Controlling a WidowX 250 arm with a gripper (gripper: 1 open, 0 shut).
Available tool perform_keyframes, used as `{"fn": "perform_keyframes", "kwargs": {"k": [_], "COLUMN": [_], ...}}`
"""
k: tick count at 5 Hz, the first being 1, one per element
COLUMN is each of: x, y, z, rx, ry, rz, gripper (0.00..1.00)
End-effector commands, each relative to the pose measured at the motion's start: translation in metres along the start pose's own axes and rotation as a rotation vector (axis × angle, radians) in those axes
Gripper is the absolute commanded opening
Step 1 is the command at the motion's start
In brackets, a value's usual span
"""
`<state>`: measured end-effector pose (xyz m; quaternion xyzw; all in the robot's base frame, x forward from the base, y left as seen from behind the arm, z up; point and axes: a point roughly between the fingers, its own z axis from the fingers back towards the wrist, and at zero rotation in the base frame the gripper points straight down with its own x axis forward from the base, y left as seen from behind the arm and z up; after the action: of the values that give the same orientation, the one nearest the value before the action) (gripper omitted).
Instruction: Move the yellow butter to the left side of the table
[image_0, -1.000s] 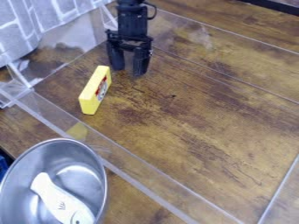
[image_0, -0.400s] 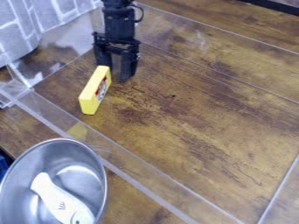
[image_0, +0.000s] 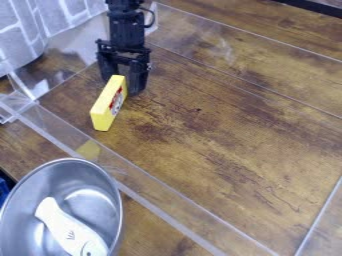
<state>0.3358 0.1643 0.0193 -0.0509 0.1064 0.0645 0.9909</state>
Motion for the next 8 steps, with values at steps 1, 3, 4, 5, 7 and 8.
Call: {"fn": "perform_keyframes", "kwargs": {"k": [1, 3, 4, 5, 7, 8], "x": [-0.0152, -0.02, -0.0208, -0.0218, -0.0233, -0.0241], "y": [0.0154, 0.0235, 0.0241, 0.0245, 0.0242, 0.0237], "z": [0.0026, 0.0006, -0.0009, -0.001, -0.0028, -0.003], "rx": [-0.005, -0.016, -0.022, -0.029, -0.042, -0.049], "ry": [-0.012, 0.018, 0.033, 0.047, 0.072, 0.084], "rz": [0.026, 0.05, 0.056, 0.062, 0.071, 0.075], "gripper": [1.0, 1.0, 1.0, 1.0, 1.0, 1.0]}}
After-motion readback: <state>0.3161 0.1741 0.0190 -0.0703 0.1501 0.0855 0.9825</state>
